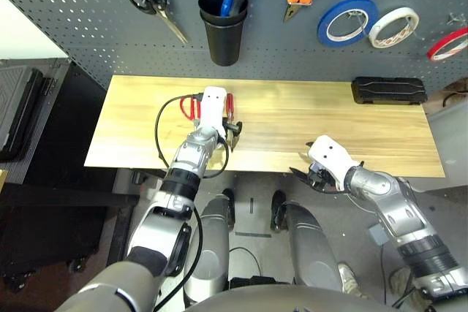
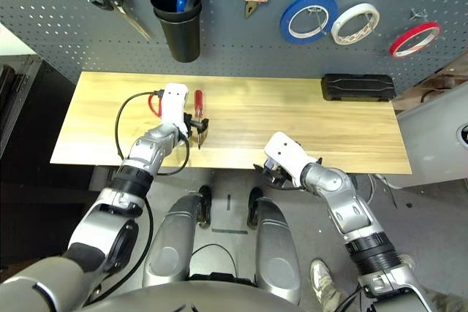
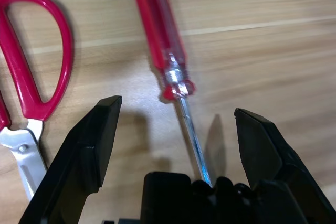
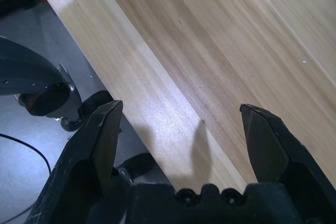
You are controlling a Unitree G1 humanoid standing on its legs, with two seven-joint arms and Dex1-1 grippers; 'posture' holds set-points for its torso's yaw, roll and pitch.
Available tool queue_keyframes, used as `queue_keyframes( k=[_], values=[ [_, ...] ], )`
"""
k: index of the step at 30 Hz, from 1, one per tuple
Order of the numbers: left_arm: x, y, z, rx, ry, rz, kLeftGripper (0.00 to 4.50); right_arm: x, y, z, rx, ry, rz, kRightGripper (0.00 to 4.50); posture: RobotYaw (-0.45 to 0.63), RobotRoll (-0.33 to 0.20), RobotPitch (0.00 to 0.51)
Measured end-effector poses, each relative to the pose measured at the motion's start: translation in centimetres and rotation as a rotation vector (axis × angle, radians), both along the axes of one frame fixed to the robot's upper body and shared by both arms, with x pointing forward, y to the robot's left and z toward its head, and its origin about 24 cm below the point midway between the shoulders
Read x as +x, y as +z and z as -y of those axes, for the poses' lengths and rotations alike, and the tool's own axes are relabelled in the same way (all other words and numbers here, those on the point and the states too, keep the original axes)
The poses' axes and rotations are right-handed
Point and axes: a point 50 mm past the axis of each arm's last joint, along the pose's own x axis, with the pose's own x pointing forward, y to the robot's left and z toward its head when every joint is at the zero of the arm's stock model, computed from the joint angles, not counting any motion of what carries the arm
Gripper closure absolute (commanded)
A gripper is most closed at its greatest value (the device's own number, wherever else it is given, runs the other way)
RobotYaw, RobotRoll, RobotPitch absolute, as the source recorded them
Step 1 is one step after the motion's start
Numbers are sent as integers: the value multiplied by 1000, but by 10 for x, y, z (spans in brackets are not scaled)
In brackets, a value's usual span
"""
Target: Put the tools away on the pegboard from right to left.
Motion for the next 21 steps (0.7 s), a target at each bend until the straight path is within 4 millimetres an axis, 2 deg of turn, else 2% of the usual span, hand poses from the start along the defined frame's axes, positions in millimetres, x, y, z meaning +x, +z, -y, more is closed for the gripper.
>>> queue_keyframes(
  k=[5, 10, 13, 19, 20, 21],
  values=[
    [12, 5, 4, -13, 19, 29, 0, -7, 1, 1, 2, -28, -3, 37, -19, 0, 343],
    [11, -7, 8, -16, 27, -16, 0, -12, 10, 0, 8, -52, 36, 37, -42, 0, 332],
    [11, -9, 10, -8, 34, -27, 962, -13, 16, 2, 10, -76, 61, 0, -61, 0, 324],
    [11, -12, 5, 11, 75, -31, 3342, -12, 25, 6, 17, -92, 85, 0, -54, 0, 309],
    [12, -11, 5, 11, 81, -29, 3667, -12, 26, 7, 21, -92, 84, 0, -48, 0, 307],
    [12, -11, 4, 10, 88, -28, 3679, -12, 27, 7, 24, -86, 85, 0, -42, 0, 305]
  ],
)
